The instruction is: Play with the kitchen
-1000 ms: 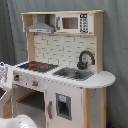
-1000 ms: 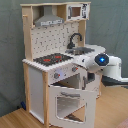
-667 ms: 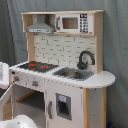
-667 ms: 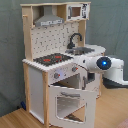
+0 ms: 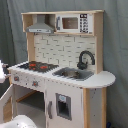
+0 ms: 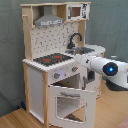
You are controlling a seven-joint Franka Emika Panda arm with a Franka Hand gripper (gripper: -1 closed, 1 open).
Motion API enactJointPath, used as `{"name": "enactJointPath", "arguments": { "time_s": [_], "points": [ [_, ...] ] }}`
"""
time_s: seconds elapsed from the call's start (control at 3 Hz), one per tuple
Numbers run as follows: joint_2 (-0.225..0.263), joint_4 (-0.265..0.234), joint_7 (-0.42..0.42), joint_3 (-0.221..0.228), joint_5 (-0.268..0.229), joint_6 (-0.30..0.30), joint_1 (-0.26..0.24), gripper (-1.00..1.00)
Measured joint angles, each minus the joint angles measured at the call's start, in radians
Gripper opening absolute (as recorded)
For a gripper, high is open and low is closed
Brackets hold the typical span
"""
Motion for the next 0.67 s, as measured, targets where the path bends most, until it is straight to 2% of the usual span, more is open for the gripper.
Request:
{"name": "enactJointPath", "arguments": {
  "time_s": [0.33,0.67],
  "points": [
    [-0.032,0.005,-0.054,-0.043,-0.061,0.046,0.004,1.00],
    [-0.073,0.025,-0.011,-0.031,-0.073,0.123,0.004,1.00]
  ]
}}
